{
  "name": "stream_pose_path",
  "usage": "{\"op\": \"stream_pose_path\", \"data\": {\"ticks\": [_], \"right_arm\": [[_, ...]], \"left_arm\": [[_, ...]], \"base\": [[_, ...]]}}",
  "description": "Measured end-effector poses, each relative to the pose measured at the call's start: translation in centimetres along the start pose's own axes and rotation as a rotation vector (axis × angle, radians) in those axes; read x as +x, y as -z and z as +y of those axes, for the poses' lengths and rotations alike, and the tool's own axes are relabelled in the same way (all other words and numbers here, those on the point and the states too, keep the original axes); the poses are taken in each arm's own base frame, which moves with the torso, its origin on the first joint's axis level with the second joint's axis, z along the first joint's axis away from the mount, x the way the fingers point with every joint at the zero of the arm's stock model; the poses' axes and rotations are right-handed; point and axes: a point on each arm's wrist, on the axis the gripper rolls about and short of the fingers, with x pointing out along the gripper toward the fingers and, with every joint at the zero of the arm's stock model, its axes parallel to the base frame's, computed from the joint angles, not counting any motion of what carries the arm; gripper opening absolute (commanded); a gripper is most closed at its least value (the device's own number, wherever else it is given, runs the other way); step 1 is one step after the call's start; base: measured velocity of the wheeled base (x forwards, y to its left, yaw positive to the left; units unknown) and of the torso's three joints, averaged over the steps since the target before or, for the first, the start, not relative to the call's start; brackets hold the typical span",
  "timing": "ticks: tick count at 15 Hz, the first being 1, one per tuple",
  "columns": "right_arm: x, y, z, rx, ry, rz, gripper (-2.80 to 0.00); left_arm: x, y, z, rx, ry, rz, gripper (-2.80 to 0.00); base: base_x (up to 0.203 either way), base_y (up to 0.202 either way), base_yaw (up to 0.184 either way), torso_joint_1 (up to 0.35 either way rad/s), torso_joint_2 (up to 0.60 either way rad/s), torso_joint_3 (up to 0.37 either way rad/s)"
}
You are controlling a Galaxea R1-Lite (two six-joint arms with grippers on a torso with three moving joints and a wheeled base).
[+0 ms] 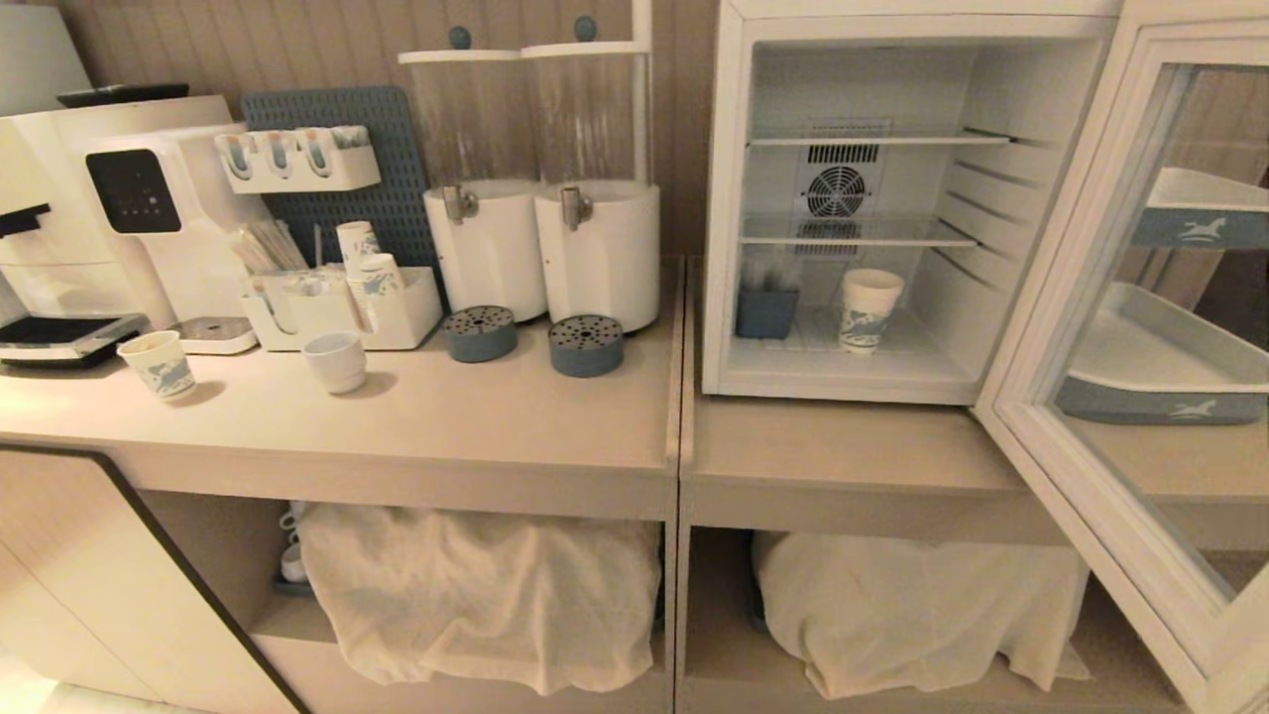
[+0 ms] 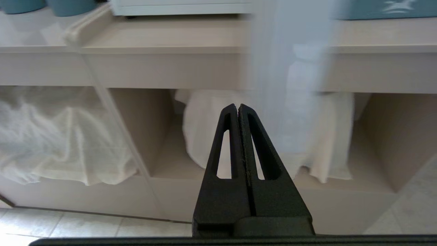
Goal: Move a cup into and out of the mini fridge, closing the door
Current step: Close the freezer door
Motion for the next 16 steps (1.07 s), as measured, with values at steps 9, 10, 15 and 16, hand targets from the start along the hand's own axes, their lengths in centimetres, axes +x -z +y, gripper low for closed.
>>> {"op": "stream_pose_path", "data": {"ticks": [9,10,15,16], "right_arm": [[0.0,0.0,0.0,-0.001,0.001,0.0,-2.8],[0.0,0.0,0.0,-0.001,0.0,0.0,-2.8],[0.0,0.0,0.0,-0.001,0.0,0.0,-2.8],[0.0,0.0,0.0,-0.001,0.0,0.0,-2.8]], "left_arm": [[0.0,0.02,0.0,0.003,0.0,0.002,-2.8],[0.0,0.02,0.0,0.003,0.001,0.002,-2.8],[0.0,0.02,0.0,0.003,0.001,0.002,-2.8],[0.0,0.02,0.0,0.003,0.001,0.002,-2.8]], "base": [[0.001,-0.017,0.002,0.0,0.0,0.001],[0.003,-0.135,0.011,0.002,0.0,-0.002],[0.0,-0.19,0.0,0.003,0.0,0.001],[0.0,-0.187,-0.004,0.002,0.0,0.002]]}}
